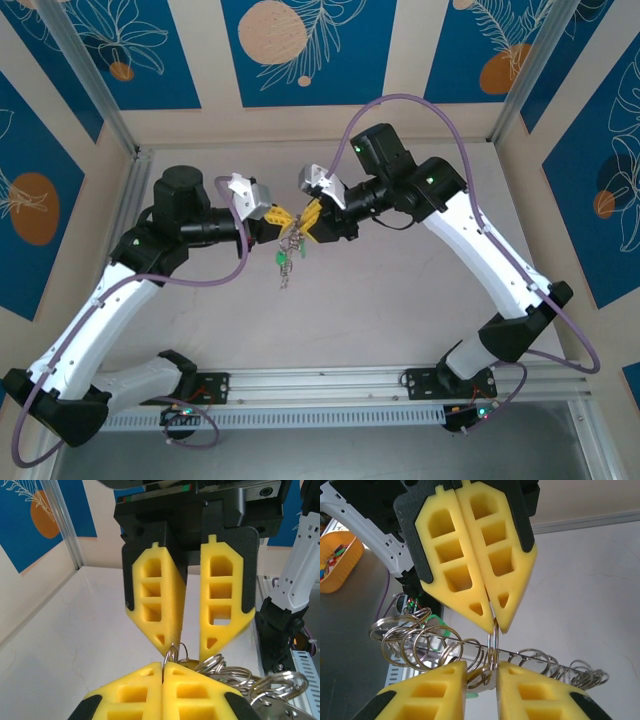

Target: Put the keys on the keyring

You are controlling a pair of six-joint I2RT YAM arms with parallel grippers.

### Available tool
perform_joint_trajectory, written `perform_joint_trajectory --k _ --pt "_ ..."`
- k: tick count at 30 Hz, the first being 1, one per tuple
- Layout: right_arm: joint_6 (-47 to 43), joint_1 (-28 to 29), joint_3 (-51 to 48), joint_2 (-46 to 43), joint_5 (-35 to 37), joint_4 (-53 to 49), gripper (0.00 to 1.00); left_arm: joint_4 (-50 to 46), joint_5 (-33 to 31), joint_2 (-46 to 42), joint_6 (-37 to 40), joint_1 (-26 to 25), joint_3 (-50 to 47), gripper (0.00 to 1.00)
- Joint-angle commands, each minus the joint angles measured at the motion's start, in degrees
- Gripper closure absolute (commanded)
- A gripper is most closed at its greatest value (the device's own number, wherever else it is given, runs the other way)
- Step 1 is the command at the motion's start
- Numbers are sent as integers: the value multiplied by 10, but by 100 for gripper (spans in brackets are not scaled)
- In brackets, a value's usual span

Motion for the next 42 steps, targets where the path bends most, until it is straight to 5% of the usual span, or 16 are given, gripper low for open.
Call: perform_joint_trajectory --k 1,8,33,42 --pt "29 -9 -26 -30 -41 19 84 83 19 -20 -35 -3 -13 100" --pt "54 -24 -61 -50 -82 62 100 164 49 -44 -97 -1 -51 100" --pt "97 -13 -23 11 -98 14 100 236 57 -83 -145 -2 -102 100" --pt "122 -39 -81 -73 -66 83 59 215 51 -77 -131 -1 -94 100"
